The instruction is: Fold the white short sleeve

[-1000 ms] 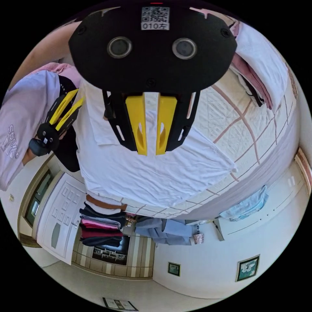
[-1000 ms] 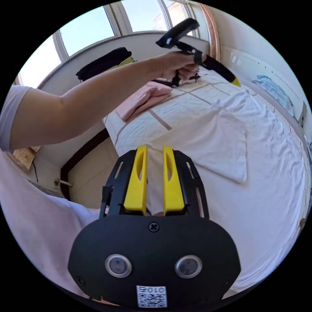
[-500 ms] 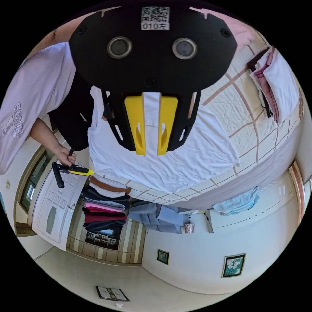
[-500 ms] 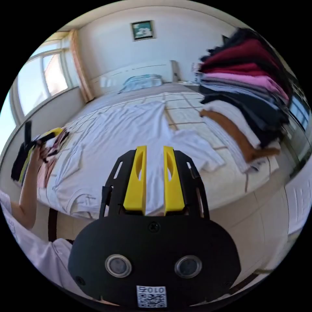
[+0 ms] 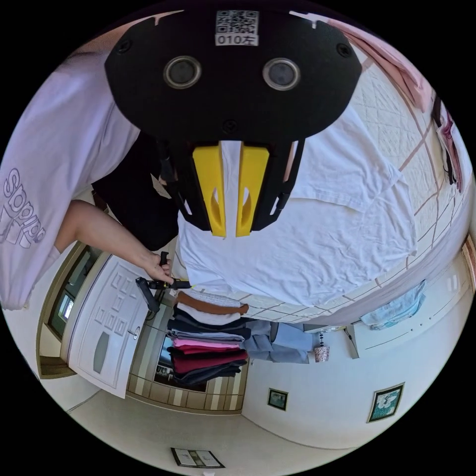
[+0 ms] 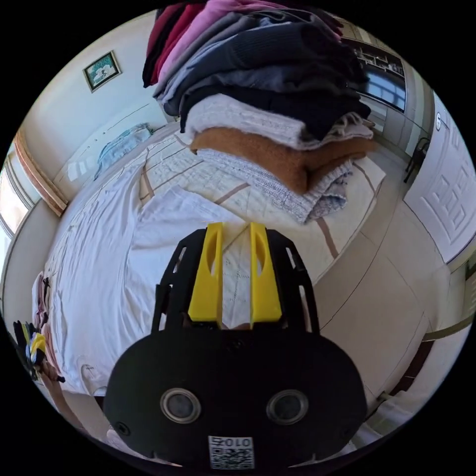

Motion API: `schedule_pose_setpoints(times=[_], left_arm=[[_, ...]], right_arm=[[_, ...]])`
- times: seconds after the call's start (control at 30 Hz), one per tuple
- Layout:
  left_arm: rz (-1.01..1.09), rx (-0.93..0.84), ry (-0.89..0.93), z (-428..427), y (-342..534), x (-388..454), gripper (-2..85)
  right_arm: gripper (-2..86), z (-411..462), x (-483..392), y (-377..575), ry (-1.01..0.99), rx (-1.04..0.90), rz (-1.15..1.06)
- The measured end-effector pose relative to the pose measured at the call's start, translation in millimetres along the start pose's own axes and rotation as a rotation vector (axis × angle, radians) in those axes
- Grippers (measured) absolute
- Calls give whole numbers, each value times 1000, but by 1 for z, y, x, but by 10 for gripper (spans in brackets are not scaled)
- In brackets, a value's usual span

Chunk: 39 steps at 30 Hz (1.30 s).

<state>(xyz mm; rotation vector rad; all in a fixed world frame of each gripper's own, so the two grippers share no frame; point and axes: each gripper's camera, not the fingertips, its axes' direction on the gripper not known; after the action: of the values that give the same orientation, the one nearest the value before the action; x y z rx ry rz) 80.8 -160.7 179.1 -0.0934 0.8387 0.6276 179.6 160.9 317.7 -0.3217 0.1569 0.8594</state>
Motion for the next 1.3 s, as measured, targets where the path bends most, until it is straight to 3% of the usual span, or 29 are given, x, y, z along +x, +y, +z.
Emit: schedule_pose_setpoints(times=[0.13, 0.23, 0.3, 0.37, 0.47, 0.6, 0.9, 0.97, 1.0, 1.13, 1.2, 1.3], left_arm=[[-28, 31, 7, -19, 4, -2, 10], [-36, 53, 1, -36, 9, 2, 7], [-48, 58, 0, -44, 13, 5, 6], [-58, 67, 2, -50, 17, 7, 5], [-78, 66, 13, -57, 16, 10, 4], [-64, 71, 2, -75, 9, 26, 5], [-82, 59, 26, -80, -17, 57, 30], [-51, 46, -19, -85, -26, 70, 46], [-17, 24, -45, -88, -31, 79, 57], [188, -123, -233, -108, -27, 125, 85], [322, -246, -332, -109, -14, 150, 90], [498, -439, -428, -98, 11, 188, 96]], right_arm=[[42, -15, -27, -5, 35, -25, -78], [40, -61, -45, -23, 13, 76, -99], [39, -92, -97, -26, 44, 158, -301], [38, -100, -190, 1, -9, 69, -706], [36, -75, -267, 71, 66, 58, -1006], [31, -38, -290, 99, 92, -10, -1043], [37, -66, -288, 68, -263, -26, -945], [59, -45, -296, 67, -334, -223, -1001], [66, -42, -295, 67, -360, -256, -1006], [81, -95, -258, 76, -537, -82, -997], [84, -118, -243, 96, -509, -12, -1087], [91, -130, -233, 150, -300, -22, -1330]])
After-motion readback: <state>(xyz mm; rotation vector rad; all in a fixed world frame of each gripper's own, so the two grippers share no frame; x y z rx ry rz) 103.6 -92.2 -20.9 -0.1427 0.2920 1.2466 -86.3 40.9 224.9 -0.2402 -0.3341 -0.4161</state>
